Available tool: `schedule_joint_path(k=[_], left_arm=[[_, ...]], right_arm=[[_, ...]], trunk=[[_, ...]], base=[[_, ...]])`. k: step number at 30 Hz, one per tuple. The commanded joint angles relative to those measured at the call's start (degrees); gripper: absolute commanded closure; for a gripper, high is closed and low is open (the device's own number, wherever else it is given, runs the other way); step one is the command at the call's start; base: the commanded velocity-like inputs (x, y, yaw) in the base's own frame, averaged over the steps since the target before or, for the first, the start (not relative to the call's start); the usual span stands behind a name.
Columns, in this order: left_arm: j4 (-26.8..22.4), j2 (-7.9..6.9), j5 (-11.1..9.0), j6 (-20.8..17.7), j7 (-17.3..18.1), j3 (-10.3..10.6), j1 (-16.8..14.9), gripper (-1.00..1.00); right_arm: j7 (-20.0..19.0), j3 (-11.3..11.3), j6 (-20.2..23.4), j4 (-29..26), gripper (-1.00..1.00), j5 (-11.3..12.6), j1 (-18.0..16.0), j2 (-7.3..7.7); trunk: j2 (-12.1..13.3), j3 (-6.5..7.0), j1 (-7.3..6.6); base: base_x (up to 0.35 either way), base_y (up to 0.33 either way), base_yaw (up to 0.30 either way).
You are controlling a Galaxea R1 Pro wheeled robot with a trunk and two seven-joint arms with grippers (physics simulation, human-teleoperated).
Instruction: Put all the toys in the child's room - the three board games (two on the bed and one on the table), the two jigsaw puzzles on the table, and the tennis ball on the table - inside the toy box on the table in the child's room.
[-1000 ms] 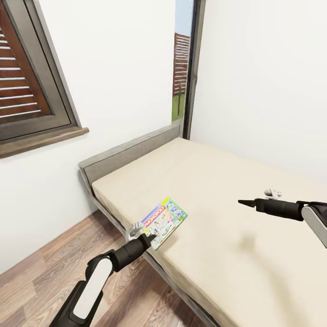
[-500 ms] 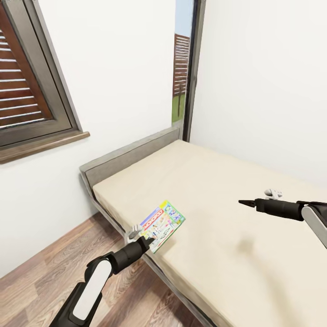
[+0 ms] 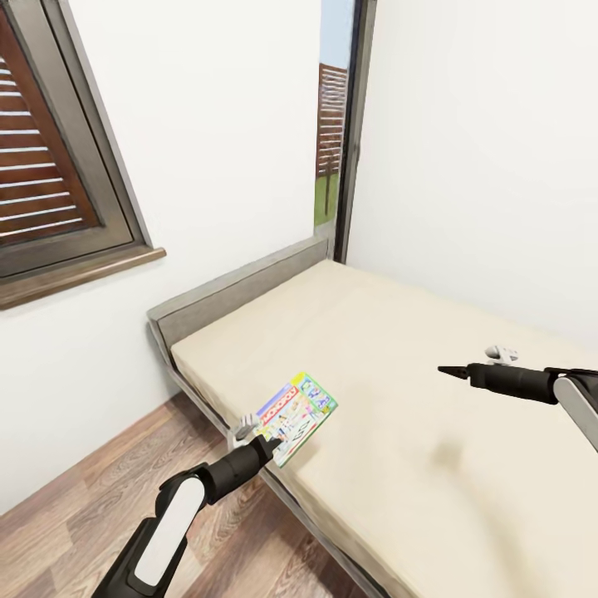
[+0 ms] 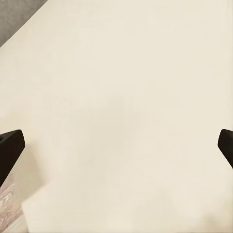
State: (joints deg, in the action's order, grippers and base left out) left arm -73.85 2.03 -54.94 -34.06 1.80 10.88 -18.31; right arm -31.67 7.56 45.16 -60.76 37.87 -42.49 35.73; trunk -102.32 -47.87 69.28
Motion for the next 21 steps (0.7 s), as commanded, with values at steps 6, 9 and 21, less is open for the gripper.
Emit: schedule_joint_path(k=[6,9,21], left_arm=[[0.13,0.06,0.09,-0.20,0.04,-0.07,-0.03,1.00],[0.15,0.07,0.09,-0.17,0.04,-0.07,-0.04,1.00],[0.19,0.00,0.09,-0.06,0.04,-0.07,-0.05,1.00]], right_arm=[[-0.06,0.09,0.19,0.04,-1.00,0.15,-0.01,0.23],[-0.06,0.09,0.19,0.06,-1.00,0.15,0.01,0.29],[-0.11,0.07,0.12,0.09,-1.00,0.10,0.59,0.46]], trunk=[[2.40,1.03,-1.33],[3.60,1.57,-1.99],[8.41,3.73,-4.62]], base=[[0.000,0.000,0.000],[0.000,0.000,0.000],[0.000,0.000,0.000]])
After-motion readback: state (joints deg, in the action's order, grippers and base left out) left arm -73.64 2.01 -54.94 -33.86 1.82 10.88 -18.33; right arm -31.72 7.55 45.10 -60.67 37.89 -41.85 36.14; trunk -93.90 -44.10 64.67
